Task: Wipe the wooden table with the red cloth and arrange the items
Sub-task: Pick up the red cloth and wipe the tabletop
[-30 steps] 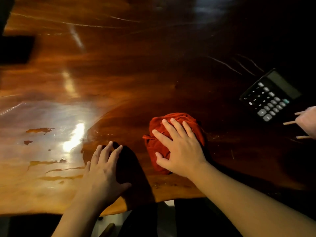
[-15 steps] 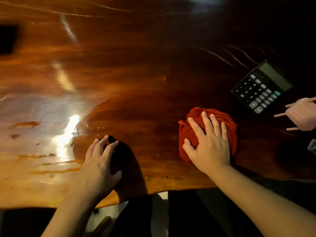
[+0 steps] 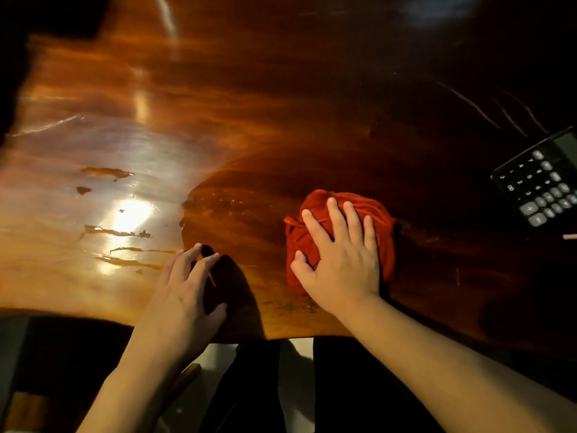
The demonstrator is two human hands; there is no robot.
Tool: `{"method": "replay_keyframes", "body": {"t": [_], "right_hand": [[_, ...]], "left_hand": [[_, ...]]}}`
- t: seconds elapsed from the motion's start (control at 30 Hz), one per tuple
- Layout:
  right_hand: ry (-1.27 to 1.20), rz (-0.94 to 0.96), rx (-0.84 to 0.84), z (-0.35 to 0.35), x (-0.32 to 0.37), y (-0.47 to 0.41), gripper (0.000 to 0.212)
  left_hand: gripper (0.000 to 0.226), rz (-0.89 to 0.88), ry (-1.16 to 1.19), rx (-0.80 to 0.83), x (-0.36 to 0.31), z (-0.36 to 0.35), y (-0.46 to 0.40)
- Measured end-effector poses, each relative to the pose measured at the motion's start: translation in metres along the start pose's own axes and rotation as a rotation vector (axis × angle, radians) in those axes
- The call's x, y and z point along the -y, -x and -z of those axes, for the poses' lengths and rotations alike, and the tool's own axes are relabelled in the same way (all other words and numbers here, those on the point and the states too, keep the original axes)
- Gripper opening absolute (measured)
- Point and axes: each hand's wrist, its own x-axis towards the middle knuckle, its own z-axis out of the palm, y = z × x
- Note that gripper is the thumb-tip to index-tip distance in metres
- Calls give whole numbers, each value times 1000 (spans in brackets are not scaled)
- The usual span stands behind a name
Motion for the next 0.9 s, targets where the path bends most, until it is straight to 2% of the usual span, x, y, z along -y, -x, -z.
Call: {"method": "replay_keyframes", "body": {"t": [0.3,0.53,0.67,0.9], "right_hand": [[-77,293,102,-6,73,4,72],[-76,528,137,-12,58,7,68],[-85,497,133,-9,40,11,68],[-82,293,104,3,-32,29,70]], "left_hand": [[91,68,-27,11,11,0,2],[98,69,-94,56,1,-3,-5],[110,34,-164,107,-15,1,-21],[159,60,-317,250,-58,-16,-45]]}}
